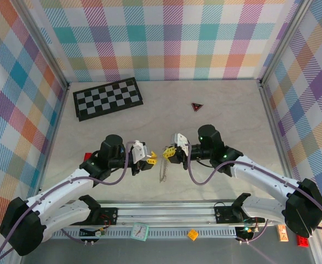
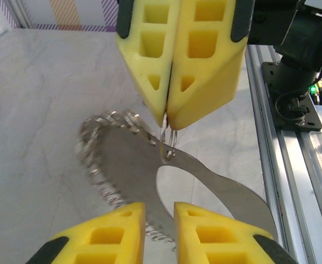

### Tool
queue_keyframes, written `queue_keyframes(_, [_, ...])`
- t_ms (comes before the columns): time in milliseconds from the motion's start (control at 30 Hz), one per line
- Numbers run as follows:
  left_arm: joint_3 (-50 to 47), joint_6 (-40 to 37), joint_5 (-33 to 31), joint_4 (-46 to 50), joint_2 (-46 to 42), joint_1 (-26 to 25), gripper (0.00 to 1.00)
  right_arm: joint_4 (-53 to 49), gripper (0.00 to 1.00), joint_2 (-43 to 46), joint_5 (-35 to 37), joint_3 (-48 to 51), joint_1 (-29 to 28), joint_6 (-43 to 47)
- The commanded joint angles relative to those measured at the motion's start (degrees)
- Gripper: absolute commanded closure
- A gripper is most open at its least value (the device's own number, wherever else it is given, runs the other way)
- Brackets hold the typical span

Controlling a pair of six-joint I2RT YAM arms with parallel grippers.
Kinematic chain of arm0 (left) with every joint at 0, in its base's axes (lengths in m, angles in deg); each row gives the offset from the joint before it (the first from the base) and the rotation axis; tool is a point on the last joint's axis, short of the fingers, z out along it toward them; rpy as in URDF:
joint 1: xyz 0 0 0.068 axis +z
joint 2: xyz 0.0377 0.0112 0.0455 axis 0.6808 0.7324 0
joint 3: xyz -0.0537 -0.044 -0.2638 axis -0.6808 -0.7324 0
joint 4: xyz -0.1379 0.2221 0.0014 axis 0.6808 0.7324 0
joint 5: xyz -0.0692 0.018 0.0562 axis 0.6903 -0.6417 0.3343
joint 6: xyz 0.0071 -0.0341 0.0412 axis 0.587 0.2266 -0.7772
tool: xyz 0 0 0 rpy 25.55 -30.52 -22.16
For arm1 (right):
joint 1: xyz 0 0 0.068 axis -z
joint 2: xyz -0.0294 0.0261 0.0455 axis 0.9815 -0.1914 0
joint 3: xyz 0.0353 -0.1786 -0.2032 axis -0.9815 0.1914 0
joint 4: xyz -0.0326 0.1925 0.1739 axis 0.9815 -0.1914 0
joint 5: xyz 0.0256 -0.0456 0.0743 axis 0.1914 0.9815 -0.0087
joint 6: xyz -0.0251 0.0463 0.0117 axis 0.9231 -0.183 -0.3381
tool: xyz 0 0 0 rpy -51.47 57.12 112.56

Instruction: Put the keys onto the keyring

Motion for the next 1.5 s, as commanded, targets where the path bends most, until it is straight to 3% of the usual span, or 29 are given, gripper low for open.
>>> queue_keyframes(0, [-0.4, -0.4, 3.3, -4.4, 0.8, -0.5, 0.78, 3.4, 1.00, -0.1, -3.0, 0.4, -0.3, 1.4])
queue_keyframes(500, [-0.6, 3.6, 5.5, -10.2, 3.5, -1.2, 0.75, 5.2, 1.00, -2.0, -3.7, 0.1, -1.8, 0.7])
queue_keyframes(633, [-0.3, 4.0, 5.7, -10.3, 3.9, -1.4, 0.83, 5.3, 1.00, -2.4, -4.1, -0.2, -2.3, 0.4])
queue_keyframes(733, [-0.1, 3.7, 5.6, -9.7, 3.8, -1.4, 0.98, 4.4, 1.00, -2.1, -3.6, -0.1, -2.4, 1.1])
queue_keyframes(800, [0.4, 2.9, 4.9, -8.2, 3.5, -1.5, 1.00, 2.0, 0.99, -1.2, -1.6, -0.2, -2.3, 2.6])
queue_keyframes(867, [1.3, 2.3, 3.0, -5.8, 2.8, -1.6, 1.00, -2.2, 0.73, 0.4, 2.1, -0.4, -2.3, 5.3])
queue_keyframes(967, [4.1, -1.5, -1.1, 1.9, 1.5, -2.6, 1.00, -9.3, 0.59, 2.7, 9.3, -1.3, -2.4, 10.2])
queue_keyframes(1100, [10.4, -8.4, -9.5, 16.4, 2.2, -5.2, 1.00, -18.3, 0.60, 3.3, 12.7, -4.6, -2.8, 13.9])
queue_keyframes(1233, [17.7, -12.5, -13.8, 30.6, 5.4, -7.0, 1.00, -21.8, 0.67, 4.1, 12.2, -5.7, -3.6, 15.6])
queue_keyframes(1467, [24.3, -15.8, -15.9, 39.5, 8.7, -9.4, 1.00, -16.5, 0.72, 3.0, 10.1, -4.5, -5.5, 14.2])
